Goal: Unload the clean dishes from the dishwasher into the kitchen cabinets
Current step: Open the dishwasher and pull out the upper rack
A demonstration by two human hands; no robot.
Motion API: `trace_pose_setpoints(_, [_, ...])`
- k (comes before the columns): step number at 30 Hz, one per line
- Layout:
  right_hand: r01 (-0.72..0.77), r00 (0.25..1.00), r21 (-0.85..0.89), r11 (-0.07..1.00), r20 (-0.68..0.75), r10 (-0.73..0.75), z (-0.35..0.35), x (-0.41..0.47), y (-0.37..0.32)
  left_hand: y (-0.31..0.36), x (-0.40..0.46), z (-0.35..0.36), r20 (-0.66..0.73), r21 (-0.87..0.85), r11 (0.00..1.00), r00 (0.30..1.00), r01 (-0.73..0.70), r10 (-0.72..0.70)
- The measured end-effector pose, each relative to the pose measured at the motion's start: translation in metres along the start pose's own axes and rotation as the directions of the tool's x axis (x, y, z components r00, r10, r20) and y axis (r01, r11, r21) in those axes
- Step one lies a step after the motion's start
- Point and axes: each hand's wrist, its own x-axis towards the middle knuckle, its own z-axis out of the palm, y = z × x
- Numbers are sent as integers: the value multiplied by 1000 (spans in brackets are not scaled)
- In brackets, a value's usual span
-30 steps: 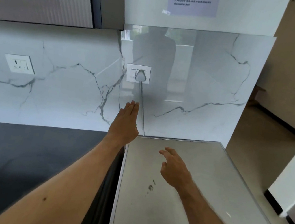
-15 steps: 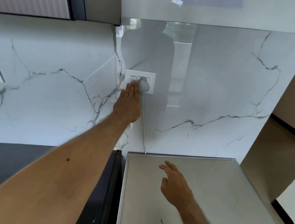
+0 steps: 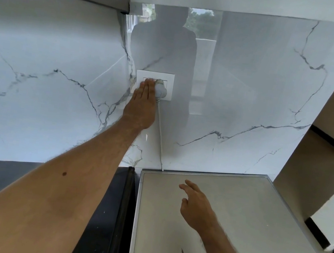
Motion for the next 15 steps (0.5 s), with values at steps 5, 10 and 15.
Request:
trace_pose_setpoints(5, [6, 1000, -16, 1000, -14, -6, -7, -6, -1, 18, -18, -10, -26, -56, 998, 1000, 9, -11])
trace_pose_setpoints(10, [14, 999, -35, 999, -42, -15, -20, -19, -4, 53, -60, -17, -20, -5, 1000, 1000, 5, -5])
trace_pose_setpoints(15, [16, 998, -40, 999, -53, -19, -32, -50, 0, 93, -128, -26, 107, -54, 995, 992, 79, -73])
